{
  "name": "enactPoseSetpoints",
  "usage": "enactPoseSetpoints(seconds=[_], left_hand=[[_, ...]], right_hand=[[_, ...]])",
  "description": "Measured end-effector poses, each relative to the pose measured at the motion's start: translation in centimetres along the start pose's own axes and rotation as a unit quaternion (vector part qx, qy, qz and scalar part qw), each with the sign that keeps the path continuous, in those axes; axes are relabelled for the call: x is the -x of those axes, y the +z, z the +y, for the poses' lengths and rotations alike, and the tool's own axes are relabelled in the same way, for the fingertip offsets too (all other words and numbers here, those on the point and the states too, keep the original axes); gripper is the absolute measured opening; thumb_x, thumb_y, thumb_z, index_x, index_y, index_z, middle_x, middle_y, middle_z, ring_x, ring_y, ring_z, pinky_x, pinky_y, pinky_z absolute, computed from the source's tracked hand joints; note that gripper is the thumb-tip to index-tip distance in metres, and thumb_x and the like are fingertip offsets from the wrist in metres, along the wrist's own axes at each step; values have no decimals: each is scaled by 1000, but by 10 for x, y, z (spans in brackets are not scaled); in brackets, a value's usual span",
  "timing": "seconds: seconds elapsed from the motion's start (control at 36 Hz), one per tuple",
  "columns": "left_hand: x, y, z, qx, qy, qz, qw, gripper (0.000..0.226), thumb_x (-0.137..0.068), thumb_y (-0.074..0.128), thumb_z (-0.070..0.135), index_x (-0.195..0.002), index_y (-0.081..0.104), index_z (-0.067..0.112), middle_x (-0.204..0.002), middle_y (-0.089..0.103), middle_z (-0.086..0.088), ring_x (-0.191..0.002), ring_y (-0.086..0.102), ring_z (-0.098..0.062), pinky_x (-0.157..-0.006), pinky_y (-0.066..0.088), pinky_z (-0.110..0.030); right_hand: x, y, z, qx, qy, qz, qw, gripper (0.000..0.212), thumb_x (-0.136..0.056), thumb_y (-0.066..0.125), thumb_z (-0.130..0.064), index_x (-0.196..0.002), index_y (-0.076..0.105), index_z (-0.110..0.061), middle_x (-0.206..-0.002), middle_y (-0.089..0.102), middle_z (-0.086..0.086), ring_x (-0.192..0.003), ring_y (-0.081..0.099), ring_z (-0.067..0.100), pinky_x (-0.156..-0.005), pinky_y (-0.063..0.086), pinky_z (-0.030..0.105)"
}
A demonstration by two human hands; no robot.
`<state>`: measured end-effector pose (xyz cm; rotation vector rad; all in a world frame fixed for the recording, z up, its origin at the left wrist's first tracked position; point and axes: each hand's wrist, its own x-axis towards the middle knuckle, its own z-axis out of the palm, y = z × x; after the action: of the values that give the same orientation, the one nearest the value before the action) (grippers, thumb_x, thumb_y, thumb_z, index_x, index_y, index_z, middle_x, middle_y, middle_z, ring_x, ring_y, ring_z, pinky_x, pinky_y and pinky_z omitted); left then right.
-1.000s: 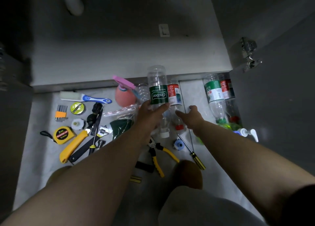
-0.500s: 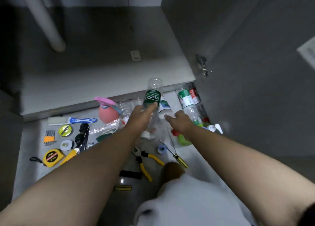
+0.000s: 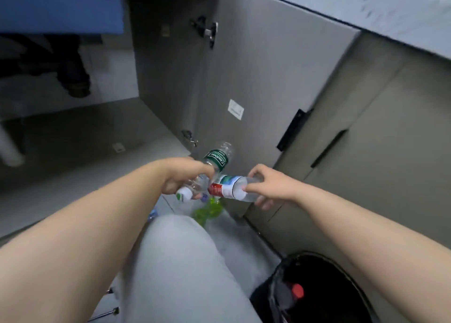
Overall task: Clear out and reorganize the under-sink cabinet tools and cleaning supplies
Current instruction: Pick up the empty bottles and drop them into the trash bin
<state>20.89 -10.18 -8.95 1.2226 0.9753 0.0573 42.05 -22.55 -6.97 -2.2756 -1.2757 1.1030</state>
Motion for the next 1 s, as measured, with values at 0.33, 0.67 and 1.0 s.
enactPoseSetpoints(seconds=[0.33, 0.67, 1.0], left_hand=[[32, 175, 27, -131, -18, -69, 989, 48, -81, 85, 25, -119, 58, 12, -117, 66, -18, -83, 78, -31, -52, 58, -26], [7, 209, -19, -62, 19, -66, 996, 52, -74, 90, 13, -119, 64, 6, -122, 67, -17, -102, 74, -28, -73, 62, -32], [-4, 199, -27, -41, 57, -20, 997, 67, -63, 97, 26, -119, 63, 11, -100, 78, -16, -91, 77, -31, -72, 63, -36]], right_hand=[[149, -106, 106, 117, 107, -54, 986, 46, -75, 84, -43, -107, 60, -19, -92, 73, 6, -64, 72, 23, -50, 41, 22], [144, -47, 234, 117, 187, 5, 975, 30, -83, 73, -27, -104, 55, -15, -84, 61, 10, -52, 56, 24, -46, 49, 26], [98, 57, 299, 179, 152, 128, 964, 32, -83, 63, -31, -114, 58, -26, -117, 62, 2, -105, 64, 29, -81, 53, 34]])
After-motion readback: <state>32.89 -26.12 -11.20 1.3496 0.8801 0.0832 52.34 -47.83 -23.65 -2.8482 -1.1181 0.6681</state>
